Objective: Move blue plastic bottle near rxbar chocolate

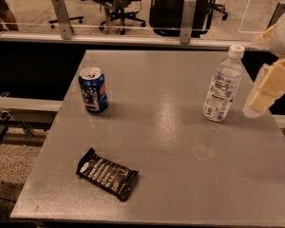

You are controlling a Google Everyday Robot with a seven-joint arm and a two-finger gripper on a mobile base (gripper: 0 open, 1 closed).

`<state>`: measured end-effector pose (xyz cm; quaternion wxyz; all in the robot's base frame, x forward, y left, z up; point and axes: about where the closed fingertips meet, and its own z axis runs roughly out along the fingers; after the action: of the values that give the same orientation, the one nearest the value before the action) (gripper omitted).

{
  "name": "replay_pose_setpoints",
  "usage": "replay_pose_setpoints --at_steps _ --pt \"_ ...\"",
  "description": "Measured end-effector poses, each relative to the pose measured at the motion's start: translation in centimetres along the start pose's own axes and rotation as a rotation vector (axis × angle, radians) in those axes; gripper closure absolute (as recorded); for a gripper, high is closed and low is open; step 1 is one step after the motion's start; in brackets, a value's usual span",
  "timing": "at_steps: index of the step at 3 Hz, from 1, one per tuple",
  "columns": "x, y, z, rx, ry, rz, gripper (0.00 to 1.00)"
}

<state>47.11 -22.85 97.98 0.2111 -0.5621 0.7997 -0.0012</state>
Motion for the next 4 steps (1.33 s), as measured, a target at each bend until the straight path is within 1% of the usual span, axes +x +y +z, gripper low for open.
replay_pose_setpoints --at_steps 1,2,3,4 --pt "0.5 -1.8 0.9 -0.002 -0.062 0.057 0.00" --pt "0.8 -2.8 2.2 -0.020 -0.122 0.112 0.00" --pt "0.6 -3.3 3.0 -0.031 -0.174 0.145 0.00" --pt "0.1 -3.7 3.8 -0.036 -0.222 0.159 0.00"
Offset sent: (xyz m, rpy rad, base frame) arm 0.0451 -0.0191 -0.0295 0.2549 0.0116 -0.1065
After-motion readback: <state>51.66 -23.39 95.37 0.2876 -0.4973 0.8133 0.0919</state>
